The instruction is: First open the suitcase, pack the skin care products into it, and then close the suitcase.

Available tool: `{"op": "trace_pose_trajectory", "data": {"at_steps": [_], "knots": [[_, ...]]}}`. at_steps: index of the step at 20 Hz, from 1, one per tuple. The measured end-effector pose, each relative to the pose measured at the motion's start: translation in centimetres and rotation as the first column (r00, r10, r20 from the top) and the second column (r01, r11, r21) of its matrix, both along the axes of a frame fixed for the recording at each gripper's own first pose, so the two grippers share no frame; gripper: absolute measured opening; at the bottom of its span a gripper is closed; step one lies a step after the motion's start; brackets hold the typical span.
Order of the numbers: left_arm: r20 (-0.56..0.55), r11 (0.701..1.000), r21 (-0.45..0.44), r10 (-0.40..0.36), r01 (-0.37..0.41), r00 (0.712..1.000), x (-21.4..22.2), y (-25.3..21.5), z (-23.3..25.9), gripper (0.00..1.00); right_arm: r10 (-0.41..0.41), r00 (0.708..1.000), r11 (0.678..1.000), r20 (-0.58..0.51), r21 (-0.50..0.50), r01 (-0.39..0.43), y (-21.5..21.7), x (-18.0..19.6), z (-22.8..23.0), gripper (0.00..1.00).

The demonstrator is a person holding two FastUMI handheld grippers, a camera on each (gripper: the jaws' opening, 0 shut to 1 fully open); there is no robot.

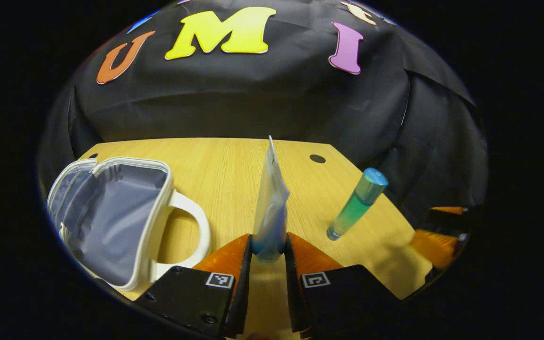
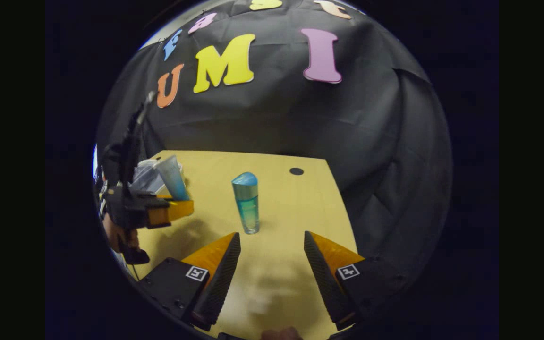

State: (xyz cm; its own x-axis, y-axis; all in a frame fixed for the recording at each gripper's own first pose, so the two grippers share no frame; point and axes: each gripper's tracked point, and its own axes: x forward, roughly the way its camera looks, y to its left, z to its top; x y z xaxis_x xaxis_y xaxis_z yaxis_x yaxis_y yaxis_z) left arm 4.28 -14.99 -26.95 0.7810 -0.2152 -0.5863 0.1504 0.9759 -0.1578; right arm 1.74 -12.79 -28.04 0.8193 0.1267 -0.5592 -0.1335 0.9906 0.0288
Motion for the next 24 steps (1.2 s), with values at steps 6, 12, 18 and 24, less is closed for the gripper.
{"op": "trace_pose_trajectory", "data": {"at_steps": [6,12,18,24], "knots": [[0.039,0.998,0.008,0.060,-0.061,0.997,-3.7,4.5,6.1,0.38,0.038,0.999,0.999,0.008,0.006,-0.038,3.8,5.9,-2.7,0.81],[0.057,0.987,0.027,0.159,-0.161,0.986,-5.9,9.9,8.9,0.38,0.004,0.999,1.000,-0.048,0.028,-0.003,5.2,8.8,-5.6,0.78],[0.044,0.968,0.053,0.243,-0.246,0.969,-6.9,14.5,9.6,0.38,-0.015,0.998,0.999,-0.067,0.028,0.017,5.8,10.1,-6.3,0.59],[0.051,0.944,0.097,0.312,-0.315,0.949,-7.2,18.6,10.0,0.38,-0.040,0.996,0.999,-0.077,-0.007,0.040,5.1,10.2,-6.0,0.40]]}}
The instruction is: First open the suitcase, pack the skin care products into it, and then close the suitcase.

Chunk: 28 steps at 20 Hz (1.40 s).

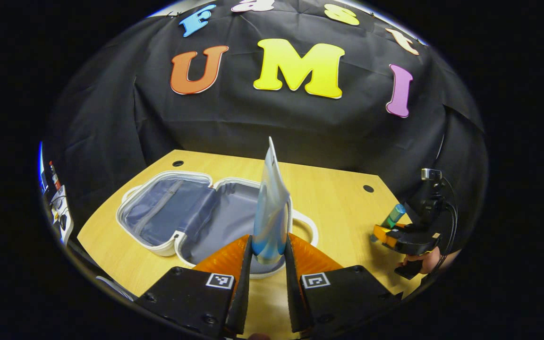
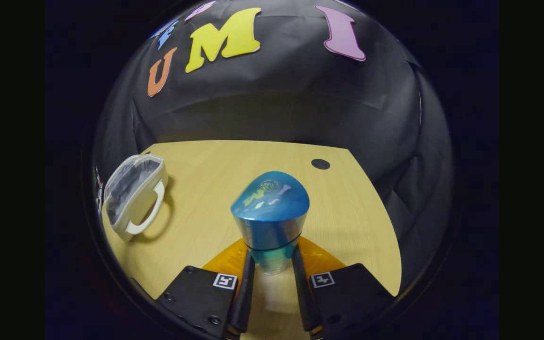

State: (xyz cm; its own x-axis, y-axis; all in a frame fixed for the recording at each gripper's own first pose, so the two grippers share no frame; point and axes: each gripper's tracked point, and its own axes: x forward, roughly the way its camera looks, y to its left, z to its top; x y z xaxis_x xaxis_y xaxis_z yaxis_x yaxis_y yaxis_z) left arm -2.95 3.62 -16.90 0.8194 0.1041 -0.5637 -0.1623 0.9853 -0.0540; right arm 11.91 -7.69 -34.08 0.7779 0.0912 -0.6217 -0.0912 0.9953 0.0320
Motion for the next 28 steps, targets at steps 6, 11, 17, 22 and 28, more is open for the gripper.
{"op": "trace_pose_trajectory", "data": {"at_steps": [6,11,17,22,28], "knots": [[-0.059,0.997,0.066,0.053,-0.049,0.997,2.0,3.8,-1.7,0.38,0.031,0.999,0.999,0.020,0.034,-0.031,1.4,-1.6,5.6,0.36],[-0.161,0.988,0.104,0.126,-0.111,0.979,3.8,7.0,-5.5,0.38,0.066,0.997,0.995,0.051,0.076,-0.069,3.4,-4.5,13.2,0.36],[-0.354,0.952,0.270,0.238,-0.145,0.904,4.6,10.8,-10.8,0.38,0.065,0.994,0.988,0.084,0.136,-0.076,5.6,-7.8,19.2,0.36],[-0.561,0.912,0.409,0.280,-0.034,0.779,5.0,12.7,-15.7,0.43,0.111,0.989,0.981,0.098,0.147,-0.124,7.7,-10.1,20.6,0.36],[-0.656,0.880,0.468,0.405,-0.079,0.637,4.6,13.0,-16.7,0.42,0.162,0.984,0.974,0.069,0.150,-0.171,8.0,-11.8,19.6,0.36]]}}
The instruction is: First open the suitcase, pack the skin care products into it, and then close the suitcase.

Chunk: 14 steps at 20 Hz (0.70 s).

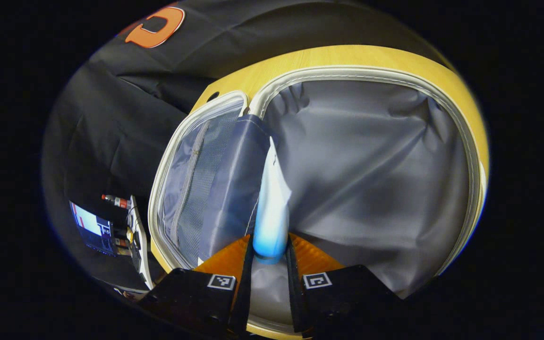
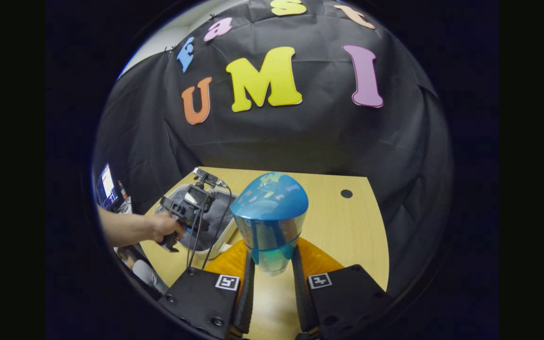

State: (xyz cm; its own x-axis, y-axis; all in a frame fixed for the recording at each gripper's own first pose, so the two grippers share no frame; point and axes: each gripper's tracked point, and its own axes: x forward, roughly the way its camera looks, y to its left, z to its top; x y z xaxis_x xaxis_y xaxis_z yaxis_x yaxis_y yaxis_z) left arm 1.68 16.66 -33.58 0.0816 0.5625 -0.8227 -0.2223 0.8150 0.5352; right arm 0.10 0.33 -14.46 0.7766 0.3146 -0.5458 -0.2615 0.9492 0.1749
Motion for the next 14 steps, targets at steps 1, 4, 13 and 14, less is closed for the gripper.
{"op": "trace_pose_trajectory", "data": {"at_steps": [1,4,13,14], "knots": [[-0.042,1.000,0.007,0.029,-0.029,0.999,-0.4,0.0,0.0,0.39,0.002,1.000,1.000,-0.002,0.002,-0.002,-0.1,-0.1,0.0,0.36],[-0.164,0.998,0.035,0.061,-0.056,0.985,-1.4,0.2,-0.3,0.41,0.001,1.000,1.000,-0.003,0.022,-0.001,-0.2,0.1,-0.1,0.36],[-0.155,1.000,0.002,0.026,-0.026,0.988,-1.3,-0.2,-0.2,0.48,0.000,1.000,0.999,0.004,0.044,0.000,-1.0,0.1,-1.2,0.36],[-0.138,1.000,-0.018,0.019,-0.021,0.990,-1.2,-0.7,0.0,0.46,0.003,1.000,0.999,0.003,0.047,-0.003,-0.9,0.3,-1.4,0.36]]}}
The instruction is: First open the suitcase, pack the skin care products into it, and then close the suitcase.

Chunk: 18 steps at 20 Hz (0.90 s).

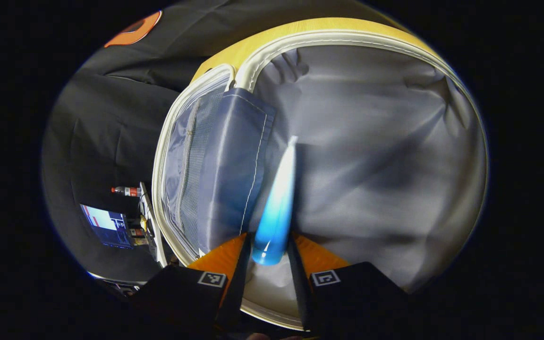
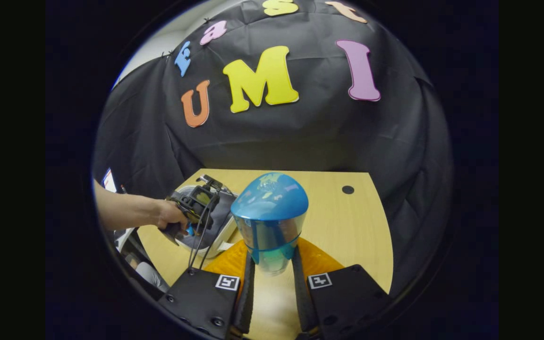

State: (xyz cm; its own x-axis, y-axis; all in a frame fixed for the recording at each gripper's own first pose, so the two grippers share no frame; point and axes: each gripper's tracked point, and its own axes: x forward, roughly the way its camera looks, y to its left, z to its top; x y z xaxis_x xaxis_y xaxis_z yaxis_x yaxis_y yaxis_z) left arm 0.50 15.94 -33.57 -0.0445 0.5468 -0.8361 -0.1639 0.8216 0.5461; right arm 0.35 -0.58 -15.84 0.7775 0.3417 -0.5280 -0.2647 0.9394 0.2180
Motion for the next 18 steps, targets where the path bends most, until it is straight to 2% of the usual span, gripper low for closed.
{"op": "trace_pose_trajectory", "data": {"at_steps": [1,3,4,5,7,8,10,11,14,17,18], "knots": [[0.017,1.000,-0.019,-0.004,0.005,1.000,0.1,-0.3,0.1,0.63,0.006,1.000,1.000,-0.001,0.002,-0.006,0.2,0.1,-0.2,0.36],[0.046,0.999,-0.049,-0.007,0.010,0.999,0.2,-0.9,0.5,0.75,0.027,1.000,1.000,0.000,-0.002,-0.027,0.7,0.3,-0.3,0.36],[0.068,0.998,-0.066,-0.003,0.008,0.998,0.1,-1.2,0.7,0.86,0.040,0.999,0.999,0.004,-0.004,-0.040,1.2,0.5,-0.3,0.34],[0.091,0.997,-0.078,-0.001,0.008,0.996,0.1,-1.3,0.8,0.98,0.052,0.999,0.999,0.005,-0.005,-0.052,1.7,0.8,-0.2,0.36],[0.168,0.993,-0.120,-0.002,0.023,0.986,0.4,-1.8,2.2,0.99,0.087,0.996,0.996,0.008,-0.005,-0.087,3.3,1.3,0.1,0.34],[0.209,0.992,-0.126,0.004,0.023,0.978,0.3,-1.6,3.2,0.99,0.106,0.994,0.994,0.010,-0.012,-0.106,4.2,1.5,0.3,0.36],[0.310,0.988,-0.153,0.019,0.031,0.950,0.1,-1.1,5.4,0.99,0.143,0.990,0.990,0.011,-0.022,-0.143,6.1,2.1,0.7,0.34],[0.376,0.985,-0.164,0.020,0.045,0.927,0.0,-0.7,6.7,0.99,0.159,0.987,0.987,0.008,-0.017,-0.159,7.4,2.6,1.2,0.36],[0.589,0.980,-0.182,0.049,0.074,0.807,-1.1,1.1,12.0,0.99,0.199,0.980,0.980,-0.017,-0.019,-0.200,11.5,4.5,1.1,0.35],[0.751,0.982,-0.152,0.042,0.110,0.659,-3.3,3.3,18.2,0.99,0.227,0.972,0.974,-0.057,-0.003,-0.227,16.9,5.6,0.3,0.36],[0.785,0.984,-0.129,0.026,0.122,0.618,-4.4,4.3,19.8,0.99,0.234,0.969,0.972,-0.082,0.009,-0.234,19.0,5.7,-0.2,0.36]]}}
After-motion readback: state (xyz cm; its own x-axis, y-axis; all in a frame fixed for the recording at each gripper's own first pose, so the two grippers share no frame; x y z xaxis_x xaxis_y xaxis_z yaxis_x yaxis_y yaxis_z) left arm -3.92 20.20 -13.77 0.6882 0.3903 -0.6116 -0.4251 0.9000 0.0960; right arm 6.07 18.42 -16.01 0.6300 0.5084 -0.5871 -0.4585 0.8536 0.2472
